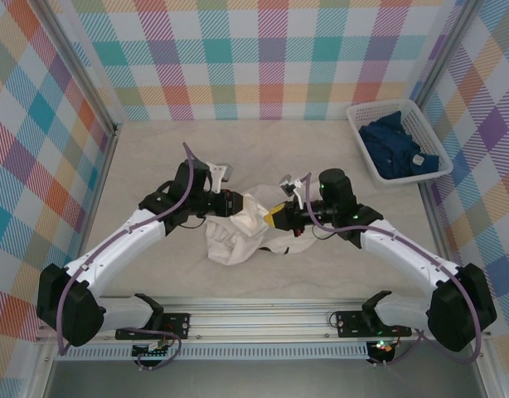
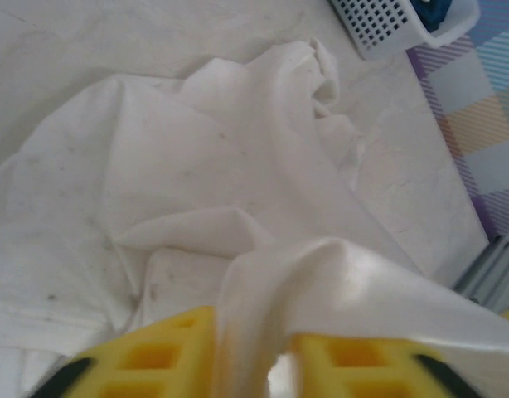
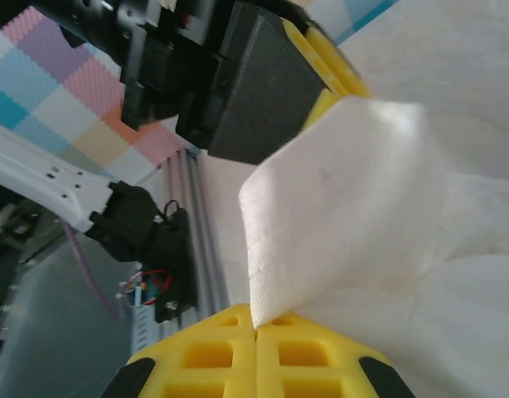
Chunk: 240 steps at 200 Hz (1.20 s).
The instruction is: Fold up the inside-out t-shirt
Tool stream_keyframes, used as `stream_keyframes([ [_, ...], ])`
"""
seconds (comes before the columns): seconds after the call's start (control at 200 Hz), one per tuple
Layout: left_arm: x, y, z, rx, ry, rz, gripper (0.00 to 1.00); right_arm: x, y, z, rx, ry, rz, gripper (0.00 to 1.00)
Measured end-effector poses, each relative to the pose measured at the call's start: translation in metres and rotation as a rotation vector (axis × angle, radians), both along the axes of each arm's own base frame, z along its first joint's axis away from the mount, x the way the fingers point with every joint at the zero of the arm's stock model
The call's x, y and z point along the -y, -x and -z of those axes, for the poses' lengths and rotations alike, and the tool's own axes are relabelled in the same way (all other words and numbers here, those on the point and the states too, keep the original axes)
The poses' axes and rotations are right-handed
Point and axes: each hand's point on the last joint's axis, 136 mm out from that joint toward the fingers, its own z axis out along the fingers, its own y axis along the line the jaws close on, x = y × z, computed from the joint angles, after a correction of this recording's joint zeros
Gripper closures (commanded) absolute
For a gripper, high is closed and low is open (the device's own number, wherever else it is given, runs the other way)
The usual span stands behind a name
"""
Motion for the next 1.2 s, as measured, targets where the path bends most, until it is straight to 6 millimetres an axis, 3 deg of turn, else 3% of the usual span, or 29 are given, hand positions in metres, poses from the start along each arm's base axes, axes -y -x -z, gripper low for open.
stream_keyframes([
  [0.125, -0.015, 0.008, 0.002, 0.042, -0.028, -0.035, 0.46, -0.005, 0.001, 0.006, -0.054, -0.012, -0.035, 1.0],
  [0.265, -0.028, 0.036, -0.014, 0.139, 0.019, -0.017, 0.34, -0.008, -0.001, 0.012, -0.087, -0.012, -0.043, 1.0],
  [0.425, -0.007, 0.064, -0.034, 0.199, 0.152, 0.131, 0.31, -0.009, -0.001, 0.01, -0.089, -0.017, -0.048, 1.0],
  [0.505, 0.009, 0.067, -0.036, 0.192, 0.198, 0.205, 0.32, -0.009, -0.001, 0.01, -0.089, -0.017, -0.048, 1.0],
  [0.655, 0.03, 0.07, -0.016, 0.104, 0.225, 0.302, 0.33, -0.009, -0.001, 0.01, -0.09, -0.016, -0.047, 1.0],
  [0.87, 0.041, 0.077, -0.019, 0.075, 0.27, 0.383, 0.38, -0.009, -0.003, 0.008, -0.085, -0.012, -0.037, 1.0],
  [1.2, 0.048, 0.065, -0.019, 0.085, 0.254, 0.388, 0.36, -0.009, -0.003, 0.007, -0.085, -0.01, -0.034, 1.0],
])
